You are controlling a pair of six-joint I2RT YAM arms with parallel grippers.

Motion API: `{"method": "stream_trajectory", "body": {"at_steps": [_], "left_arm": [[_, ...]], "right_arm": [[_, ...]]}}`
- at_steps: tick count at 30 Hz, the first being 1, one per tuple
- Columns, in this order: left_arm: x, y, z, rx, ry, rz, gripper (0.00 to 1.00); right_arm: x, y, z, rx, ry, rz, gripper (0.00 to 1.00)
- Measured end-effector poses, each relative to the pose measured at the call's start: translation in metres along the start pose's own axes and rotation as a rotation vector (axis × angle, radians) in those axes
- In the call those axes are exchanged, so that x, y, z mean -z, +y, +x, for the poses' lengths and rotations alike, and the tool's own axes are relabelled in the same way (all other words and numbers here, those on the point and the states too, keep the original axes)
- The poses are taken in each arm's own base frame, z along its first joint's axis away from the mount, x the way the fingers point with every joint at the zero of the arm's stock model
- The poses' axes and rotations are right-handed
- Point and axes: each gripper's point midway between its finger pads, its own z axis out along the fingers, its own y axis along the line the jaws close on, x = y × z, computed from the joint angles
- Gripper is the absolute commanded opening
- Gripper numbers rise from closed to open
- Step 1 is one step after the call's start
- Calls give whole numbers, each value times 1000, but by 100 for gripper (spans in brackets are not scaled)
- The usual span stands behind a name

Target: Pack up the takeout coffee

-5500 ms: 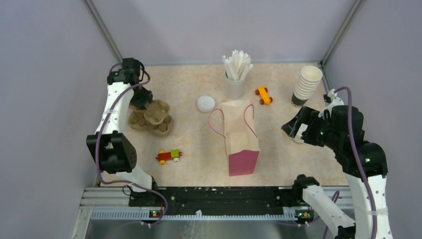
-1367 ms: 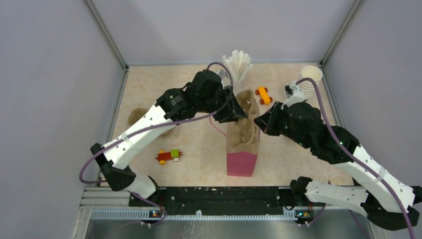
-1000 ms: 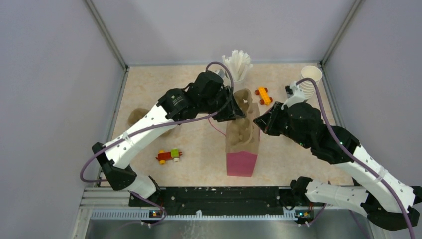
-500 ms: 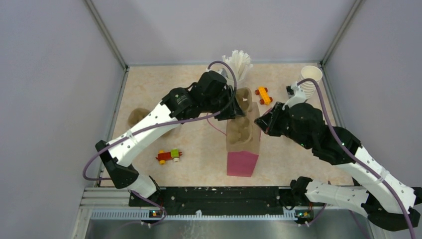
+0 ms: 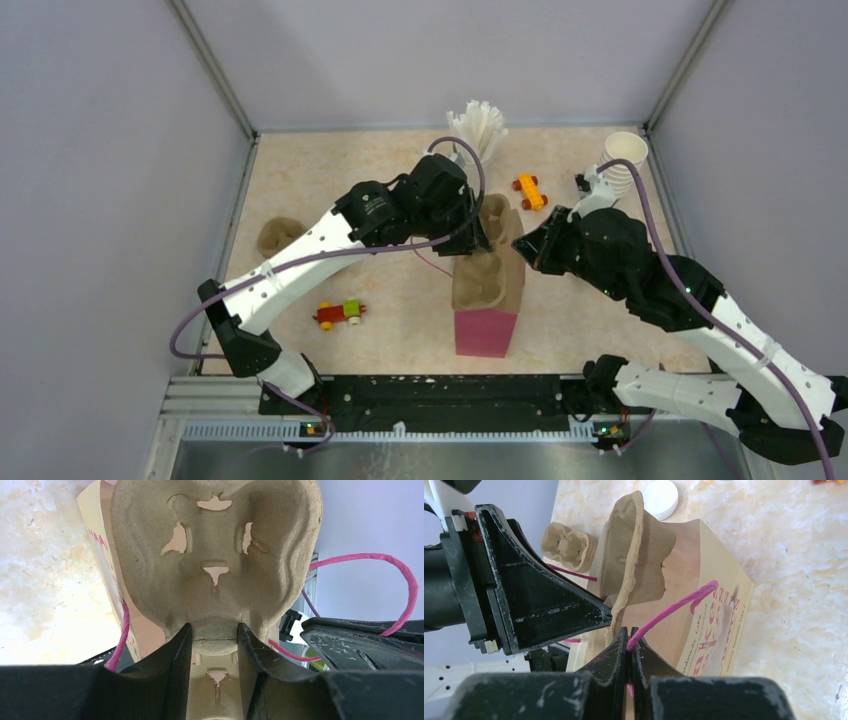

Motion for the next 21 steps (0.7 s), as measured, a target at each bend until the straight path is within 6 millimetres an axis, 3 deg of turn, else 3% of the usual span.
{"method": "stream_trajectory", "body": {"at_steps": [21], "left_arm": [[-11,7,11,-36,56,-72,15]], "right_arm": [[-2,-2,-2,1,-18,6,0]]}}
